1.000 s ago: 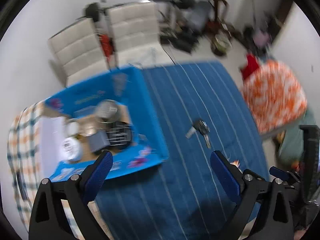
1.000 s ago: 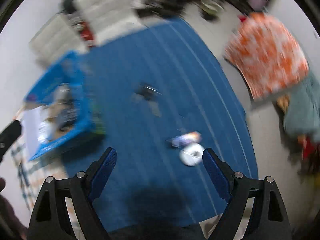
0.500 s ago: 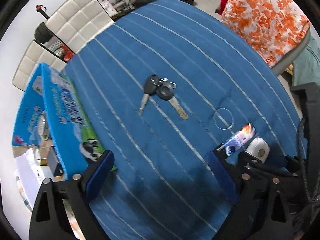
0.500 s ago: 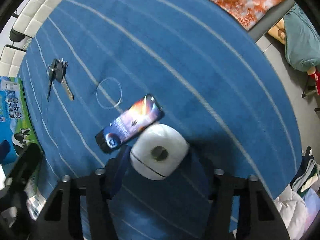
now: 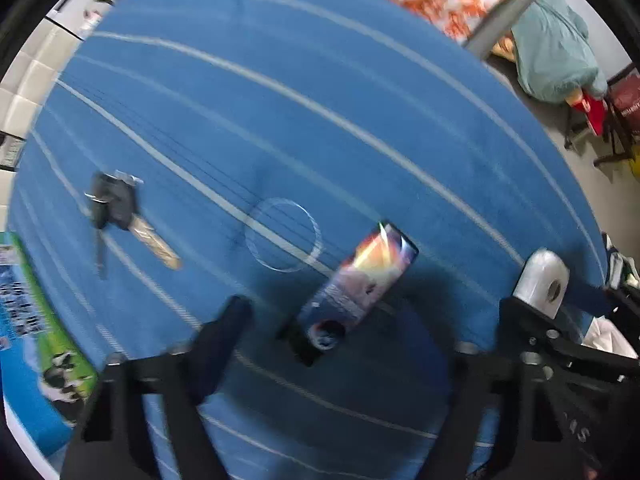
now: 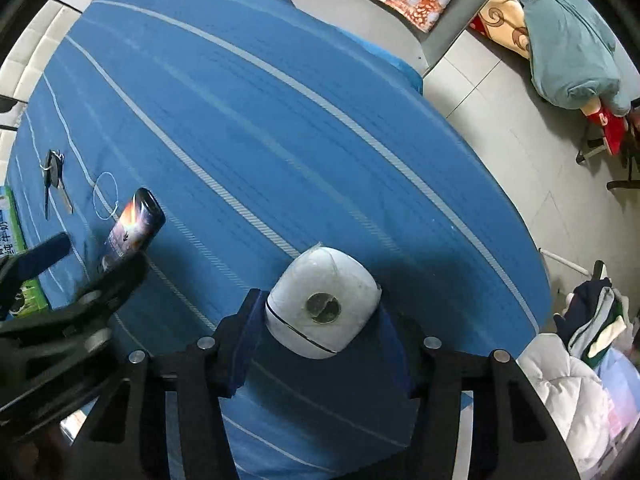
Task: Organize rigid objects
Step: 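Grasp the white cable roll with the right gripper while the left grasps the small battery pack, then carry the cable roll and battery pack into the blue box with both grippers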
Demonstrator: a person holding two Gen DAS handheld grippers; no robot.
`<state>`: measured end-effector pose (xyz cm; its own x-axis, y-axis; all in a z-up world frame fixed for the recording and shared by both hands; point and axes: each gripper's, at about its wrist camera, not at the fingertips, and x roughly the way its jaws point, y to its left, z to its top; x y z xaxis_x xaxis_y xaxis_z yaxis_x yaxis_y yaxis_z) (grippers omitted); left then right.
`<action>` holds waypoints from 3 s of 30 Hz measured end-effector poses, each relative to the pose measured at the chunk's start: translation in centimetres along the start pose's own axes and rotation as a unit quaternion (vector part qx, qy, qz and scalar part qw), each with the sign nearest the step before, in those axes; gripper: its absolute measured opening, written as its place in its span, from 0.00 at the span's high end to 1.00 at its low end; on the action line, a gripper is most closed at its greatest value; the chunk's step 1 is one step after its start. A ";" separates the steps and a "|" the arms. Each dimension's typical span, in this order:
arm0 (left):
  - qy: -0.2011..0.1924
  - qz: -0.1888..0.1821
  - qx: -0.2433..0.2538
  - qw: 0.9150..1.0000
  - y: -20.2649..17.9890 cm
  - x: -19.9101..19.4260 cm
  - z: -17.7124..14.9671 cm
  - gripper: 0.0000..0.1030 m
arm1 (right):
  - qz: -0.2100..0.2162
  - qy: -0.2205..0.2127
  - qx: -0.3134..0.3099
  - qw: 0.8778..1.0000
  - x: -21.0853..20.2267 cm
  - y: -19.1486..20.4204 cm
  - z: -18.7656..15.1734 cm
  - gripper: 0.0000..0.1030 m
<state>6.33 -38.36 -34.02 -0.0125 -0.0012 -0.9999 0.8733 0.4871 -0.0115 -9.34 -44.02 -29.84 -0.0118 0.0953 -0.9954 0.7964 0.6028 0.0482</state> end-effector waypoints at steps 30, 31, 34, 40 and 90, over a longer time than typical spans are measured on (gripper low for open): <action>-0.127 0.001 -0.199 0.972 10.3 -10.6 -7.8 0.90 | -0.012 -0.096 -0.148 0.984 -7.7 11.2 1.5 0.44; -0.134 0.001 -0.206 0.969 10.7 -11.1 -8.0 0.90 | -0.010 -0.098 -0.154 0.983 -8.1 11.7 1.5 0.44; -0.154 0.004 -0.226 0.962 11.9 -12.9 -9.0 0.90 | 0.000 -0.106 -0.168 0.980 -9.3 13.3 1.2 0.44; -0.206 0.017 -0.273 0.939 15.7 -18.2 -12.7 0.90 | 0.028 -0.125 -0.214 0.968 -12.8 17.2 -0.1 0.44; -0.104 -0.029 -0.484 0.868 36.2 -7.9 -28.9 0.90 | 0.043 -0.004 -0.413 0.910 1.7 48.1 -7.9 0.44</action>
<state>23.95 4.48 -26.40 0.1344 -0.1589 -0.9781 0.0550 0.9867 -0.1528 24.18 -8.56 -28.54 0.0365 0.1671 -0.9853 0.0690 0.9831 0.1693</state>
